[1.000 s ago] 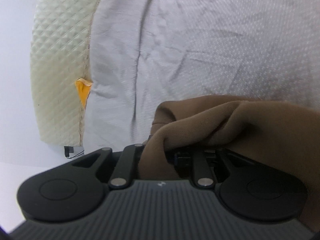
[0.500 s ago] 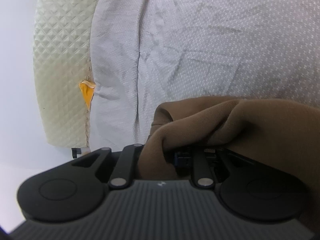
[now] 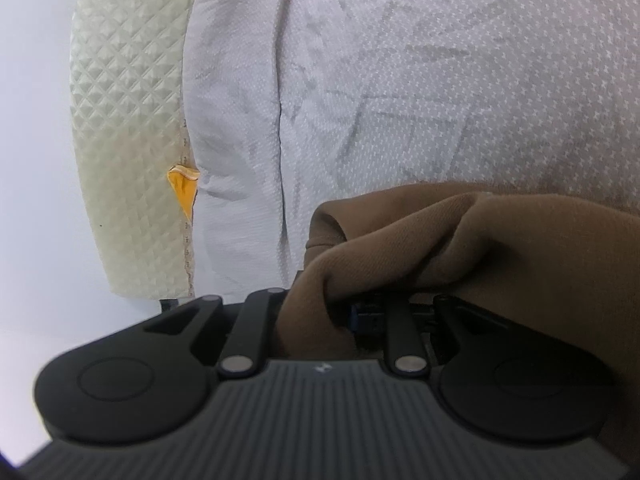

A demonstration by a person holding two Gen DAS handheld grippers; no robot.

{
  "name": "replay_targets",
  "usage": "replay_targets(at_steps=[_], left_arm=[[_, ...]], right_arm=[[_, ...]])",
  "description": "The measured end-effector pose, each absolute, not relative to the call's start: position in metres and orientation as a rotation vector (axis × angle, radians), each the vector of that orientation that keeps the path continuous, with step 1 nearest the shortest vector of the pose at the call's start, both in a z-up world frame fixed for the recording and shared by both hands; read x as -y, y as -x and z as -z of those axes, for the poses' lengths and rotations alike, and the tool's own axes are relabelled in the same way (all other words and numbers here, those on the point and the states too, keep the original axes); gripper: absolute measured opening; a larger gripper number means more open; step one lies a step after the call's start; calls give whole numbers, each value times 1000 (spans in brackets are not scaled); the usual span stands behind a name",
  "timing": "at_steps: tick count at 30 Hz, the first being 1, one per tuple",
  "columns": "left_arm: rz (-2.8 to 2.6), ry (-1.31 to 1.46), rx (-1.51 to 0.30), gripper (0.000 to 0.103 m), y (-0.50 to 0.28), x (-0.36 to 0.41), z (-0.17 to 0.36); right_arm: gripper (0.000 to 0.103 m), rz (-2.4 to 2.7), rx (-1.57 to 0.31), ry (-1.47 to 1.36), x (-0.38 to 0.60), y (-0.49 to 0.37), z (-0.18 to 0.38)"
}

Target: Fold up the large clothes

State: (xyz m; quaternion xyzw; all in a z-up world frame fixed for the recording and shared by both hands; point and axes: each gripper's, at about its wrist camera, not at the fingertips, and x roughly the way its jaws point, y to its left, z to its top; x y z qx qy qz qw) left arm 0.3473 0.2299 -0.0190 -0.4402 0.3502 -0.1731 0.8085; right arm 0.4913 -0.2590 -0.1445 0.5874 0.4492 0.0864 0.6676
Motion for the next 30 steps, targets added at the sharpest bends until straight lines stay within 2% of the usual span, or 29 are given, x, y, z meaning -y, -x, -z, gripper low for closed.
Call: replay_targets(at_steps=[5,8,11,13,17,18,22,27,30], left_arm=[[441,748,-792,72,-338,-128,23],[299,592,-838,65,-352,-93,35],[208,565,-825,59,-359,-86,44],[173,575,-821,58,-363,-83,47],[120,539,-803,57,-365,-73,50],[111,523,-797,57,-363,-70,49],[121,475,-762,59,-352,-60,46],[182,498,-696,75,-338,-71,34],[192,494,-621,76,-325,-87,26]], right_arm=[[27,-203,-1017,-1376,263,-487,144],[33,-225,-1028,-1429,269,-484,142],[41,-256,-1030,-1451,280,-482,137],[50,-292,-1039,-1462,287,-480,134],[81,-354,-984,-1469,309,-469,119],[84,-372,-955,-1464,315,-464,113],[86,-394,-910,-1334,323,-449,87],[86,-427,-872,-1061,304,-442,64],[86,-408,-817,-915,294,-443,55]])
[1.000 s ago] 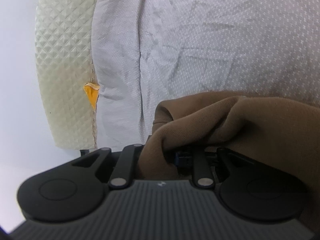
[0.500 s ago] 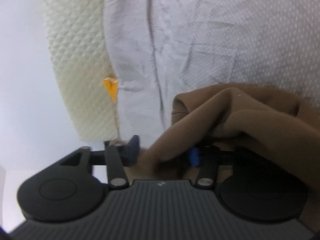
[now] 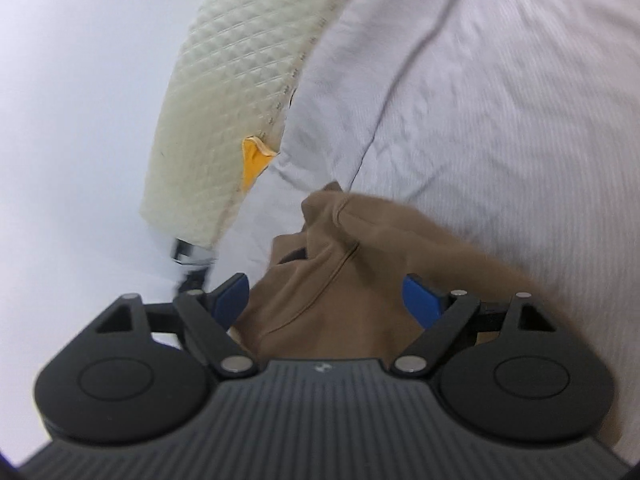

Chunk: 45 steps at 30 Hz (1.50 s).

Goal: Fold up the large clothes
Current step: 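Grasp the brown hoodie edge with both grippers and lift it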

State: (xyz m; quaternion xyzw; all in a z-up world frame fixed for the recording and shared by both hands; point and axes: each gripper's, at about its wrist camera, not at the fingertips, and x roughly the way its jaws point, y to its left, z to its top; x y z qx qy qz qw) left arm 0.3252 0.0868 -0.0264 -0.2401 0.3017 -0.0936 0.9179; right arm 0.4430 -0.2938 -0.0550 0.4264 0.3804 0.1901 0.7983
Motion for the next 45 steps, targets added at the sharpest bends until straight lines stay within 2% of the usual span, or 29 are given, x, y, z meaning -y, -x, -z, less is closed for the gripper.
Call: replay_targets(at_steps=[4,8,21,26,31,35,37,38,39,40,41,45], left_arm=[[124,390,-543,77,-328,-116,24],[-13,288,-617,78,-359,-147,44],[8,479,-690,78,-436,-211,97],[-33,534,-687,77,-448,-222,115],[-32,445,-745,76,-461,-209,129],[-67,376,-751,57,-459,-199,132],[-88,364,-749,40,-456,-200,132],[-105,353,-742,26,-454,-201,131],[-116,361,-726,20,-451,-203,130],[-117,375,-705,18,-447,-205,128],[-118,396,-679,14,-442,-209,126],[-116,496,-560,12,-424,-229,112]], right_arm=[[86,-392,-758,-733,276,-448,49],[86,-370,-729,-630,261,-465,53],[84,-346,-690,-367,226,-497,65],[84,-346,-764,-358,219,-509,83],[82,-372,-846,-375,219,-512,103],[67,-390,-833,-310,209,-505,95],[53,-386,-814,-262,203,-500,90],[42,-382,-798,-236,200,-496,86],[30,-369,-785,-216,199,-494,82],[25,-357,-774,-205,199,-493,79],[15,-344,-762,-212,201,-491,75],[14,-314,-701,-311,224,-486,57]])
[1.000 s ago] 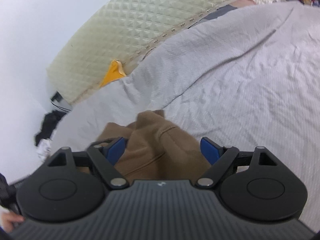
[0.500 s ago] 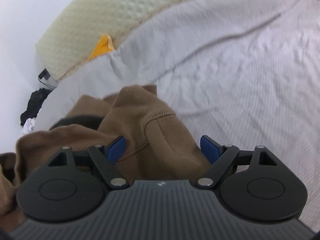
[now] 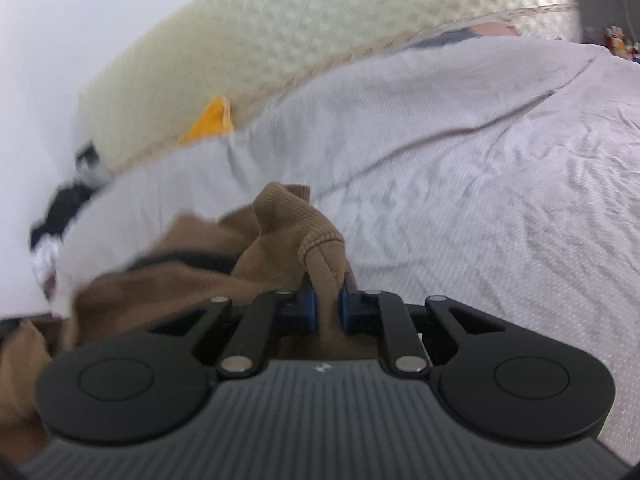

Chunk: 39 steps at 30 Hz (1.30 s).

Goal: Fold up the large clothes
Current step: 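Grasp the brown hoodie edge with both grippers and lift it, then open both grippers and release the hoodie onto the bed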

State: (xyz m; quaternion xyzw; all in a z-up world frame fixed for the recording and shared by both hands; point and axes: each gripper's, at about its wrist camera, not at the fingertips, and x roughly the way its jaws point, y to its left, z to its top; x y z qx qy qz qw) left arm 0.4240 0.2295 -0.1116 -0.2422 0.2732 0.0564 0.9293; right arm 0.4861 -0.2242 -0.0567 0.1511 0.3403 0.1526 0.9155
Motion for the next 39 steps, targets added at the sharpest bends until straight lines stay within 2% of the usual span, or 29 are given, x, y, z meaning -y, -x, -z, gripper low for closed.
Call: replay_targets(at_steps=[5,13,17,23,28,31,33,34,36,38,39], left_arm=[[-98,630,-409,12,-403,-252,91],[-114,703,-273,11,-381,-270,61],[-159,680,-329,11,-387,-271,70],[-209,625,-512,11,-412,-261,109],[-195,594,-560,13,-418,-256,118],[-160,555,-597,26,-420,-247,115],[-143,524,-604,60,-415,-238,109],[-138,515,-595,65,-411,-233,105],[-121,490,-569,70,-401,-223,93],[-111,482,-557,70,-391,-214,82],[-98,480,-547,70,-383,-210,77]], right_arm=[[13,-273,-596,-362,245,-481,35],[13,-225,-485,-412,266,-481,18],[13,-198,-551,-405,262,-495,40],[13,-173,-770,-341,245,-512,112],[14,-190,-783,-392,247,-515,115],[24,-182,-777,-439,249,-507,111],[40,-170,-777,-447,250,-502,104],[45,-158,-784,-441,250,-498,100],[69,-153,-774,-433,250,-488,91],[76,-177,-749,-416,250,-477,83],[75,-182,-735,-399,249,-472,78]])
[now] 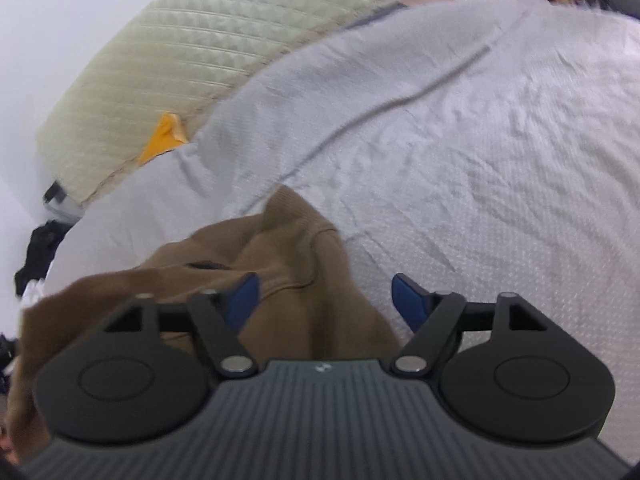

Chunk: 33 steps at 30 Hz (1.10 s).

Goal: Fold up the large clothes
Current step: 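Open both grippers and release the hoodie onto the bed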

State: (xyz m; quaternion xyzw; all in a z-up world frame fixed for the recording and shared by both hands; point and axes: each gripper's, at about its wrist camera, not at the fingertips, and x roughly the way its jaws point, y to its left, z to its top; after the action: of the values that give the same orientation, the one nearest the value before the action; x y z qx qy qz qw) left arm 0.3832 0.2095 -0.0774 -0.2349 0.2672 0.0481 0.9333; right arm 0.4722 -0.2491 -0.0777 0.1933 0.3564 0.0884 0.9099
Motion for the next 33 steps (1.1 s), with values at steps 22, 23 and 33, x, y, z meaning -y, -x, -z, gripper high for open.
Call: replay_targets(at_steps=[22,23,33], left_arm=[[89,202,-545,67,-228,-56,47],[88,199,-548,65,-230,-55,48],[63,186,-587,57,-263,-68,72]], right_arm=[[72,-379,-673,-217,204,-311,45],[71,-387,-674,-217,202,-312,46],[56,-422,-679,-148,180,-327,64]])
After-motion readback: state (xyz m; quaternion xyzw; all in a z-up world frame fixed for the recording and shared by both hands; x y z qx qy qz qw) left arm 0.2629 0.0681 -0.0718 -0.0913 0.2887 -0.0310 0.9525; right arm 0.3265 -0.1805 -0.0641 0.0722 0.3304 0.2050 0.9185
